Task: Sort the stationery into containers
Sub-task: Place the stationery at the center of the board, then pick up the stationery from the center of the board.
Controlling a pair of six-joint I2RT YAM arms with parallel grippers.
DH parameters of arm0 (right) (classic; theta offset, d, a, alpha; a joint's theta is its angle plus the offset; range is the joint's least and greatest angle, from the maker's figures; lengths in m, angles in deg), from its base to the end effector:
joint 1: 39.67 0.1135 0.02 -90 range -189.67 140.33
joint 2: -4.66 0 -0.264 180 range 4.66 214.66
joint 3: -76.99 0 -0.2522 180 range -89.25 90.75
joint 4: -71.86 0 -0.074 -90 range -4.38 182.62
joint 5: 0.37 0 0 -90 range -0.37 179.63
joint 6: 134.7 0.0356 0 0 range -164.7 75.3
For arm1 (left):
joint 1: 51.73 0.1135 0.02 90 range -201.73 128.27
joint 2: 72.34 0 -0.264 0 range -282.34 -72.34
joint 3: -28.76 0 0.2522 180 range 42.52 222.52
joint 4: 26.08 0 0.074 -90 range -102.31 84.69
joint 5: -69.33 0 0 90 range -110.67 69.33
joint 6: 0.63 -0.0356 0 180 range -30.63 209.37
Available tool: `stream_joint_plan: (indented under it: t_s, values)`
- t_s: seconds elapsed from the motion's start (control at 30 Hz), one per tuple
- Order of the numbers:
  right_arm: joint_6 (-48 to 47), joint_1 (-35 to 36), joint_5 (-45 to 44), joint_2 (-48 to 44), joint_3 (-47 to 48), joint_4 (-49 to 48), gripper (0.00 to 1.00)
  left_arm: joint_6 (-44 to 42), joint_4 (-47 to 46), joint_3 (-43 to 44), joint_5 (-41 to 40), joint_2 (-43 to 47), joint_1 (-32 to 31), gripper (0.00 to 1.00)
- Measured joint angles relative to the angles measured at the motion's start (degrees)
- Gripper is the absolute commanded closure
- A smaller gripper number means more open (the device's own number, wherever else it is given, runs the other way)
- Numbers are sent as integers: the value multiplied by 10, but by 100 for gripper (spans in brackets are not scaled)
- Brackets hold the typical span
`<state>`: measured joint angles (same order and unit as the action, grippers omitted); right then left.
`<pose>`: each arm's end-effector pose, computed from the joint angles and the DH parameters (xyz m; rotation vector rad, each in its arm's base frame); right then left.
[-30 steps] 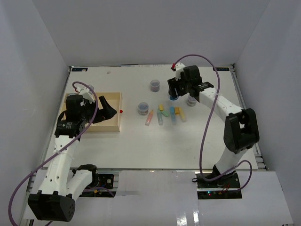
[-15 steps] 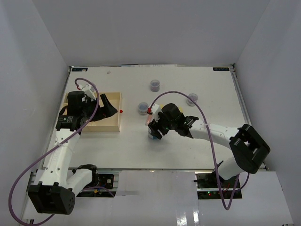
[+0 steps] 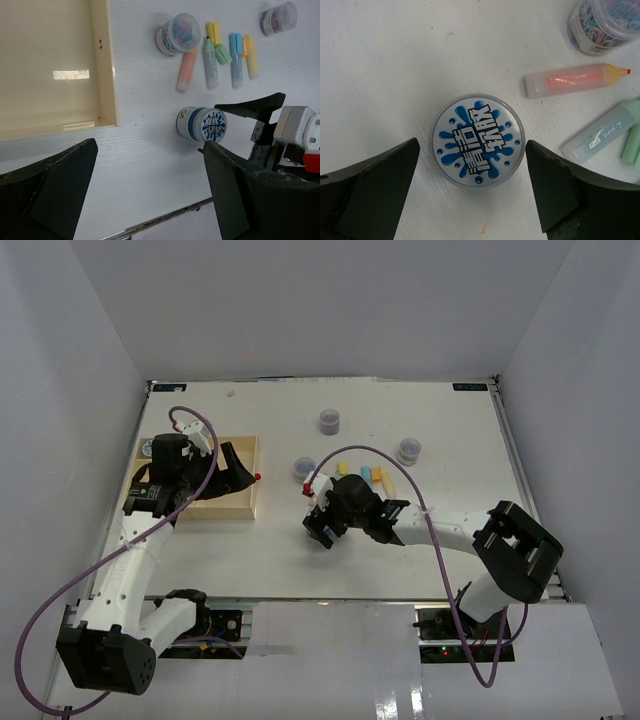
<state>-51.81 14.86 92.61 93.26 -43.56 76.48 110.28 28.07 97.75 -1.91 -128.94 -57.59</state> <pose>0.1870 0.2657 0.1937 -1.1575 1.8803 0.5269 0.1991 -0.0319 0.3163 -0.1339 2.3263 -0.6143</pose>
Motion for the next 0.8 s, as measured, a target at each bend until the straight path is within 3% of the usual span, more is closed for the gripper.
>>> stream_joint_plan:
  t_s: [0.1, 0.23, 0.33, 0.53, 0.8]
  values:
    - [1, 3, -1, -5, -2, 6, 2, 3, 0, 0, -5, -8, -19, 2]
    - [3, 3, -8, -50, -5, 30, 10, 15, -1, 0, -22, -25, -62, 2]
    - [5, 3, -36, -123, -9, 49, 10, 26, 0, 3, -47, -45, -109, 2]
    - [18, 2, -148, -306, -26, 84, 10, 53, -3, 44, -129, -112, -240, 2]
    - [67, -4, -334, -463, -57, 162, 10, 81, -12, 99, -248, -241, -400, 2]
